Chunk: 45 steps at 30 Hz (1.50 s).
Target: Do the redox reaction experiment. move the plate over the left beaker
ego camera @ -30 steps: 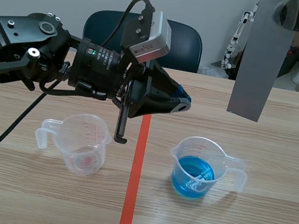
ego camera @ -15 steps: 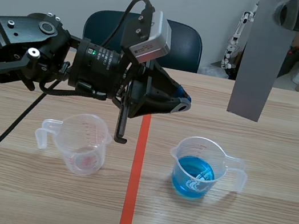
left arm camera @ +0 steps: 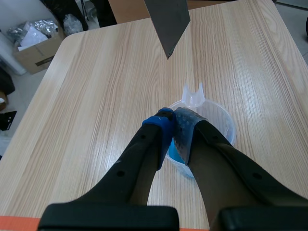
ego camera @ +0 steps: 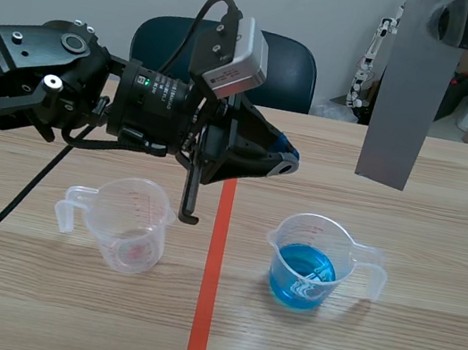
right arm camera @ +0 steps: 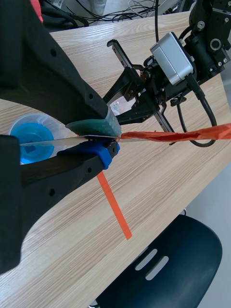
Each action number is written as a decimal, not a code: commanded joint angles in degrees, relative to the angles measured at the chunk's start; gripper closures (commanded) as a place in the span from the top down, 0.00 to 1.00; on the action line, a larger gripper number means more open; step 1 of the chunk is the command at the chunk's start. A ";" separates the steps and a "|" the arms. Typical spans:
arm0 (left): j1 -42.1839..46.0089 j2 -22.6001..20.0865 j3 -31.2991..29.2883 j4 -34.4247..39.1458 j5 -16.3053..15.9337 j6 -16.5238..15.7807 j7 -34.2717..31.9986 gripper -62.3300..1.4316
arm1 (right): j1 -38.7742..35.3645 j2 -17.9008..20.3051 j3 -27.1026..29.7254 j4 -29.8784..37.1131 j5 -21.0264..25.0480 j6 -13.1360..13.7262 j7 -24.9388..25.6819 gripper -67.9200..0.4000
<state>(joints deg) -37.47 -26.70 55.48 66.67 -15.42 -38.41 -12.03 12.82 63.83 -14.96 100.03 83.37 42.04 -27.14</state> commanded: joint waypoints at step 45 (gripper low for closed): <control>51.71 -28.68 -41.70 4.52 -4.85 -1.47 -30.32 0.05 | 1.31 -24.48 1.18 0.52 -19.87 0.68 -3.45 0.01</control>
<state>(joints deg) 13.69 -55.55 14.41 70.61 -19.57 -39.70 -40.91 12.80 39.48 -14.94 100.03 63.18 42.06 -30.81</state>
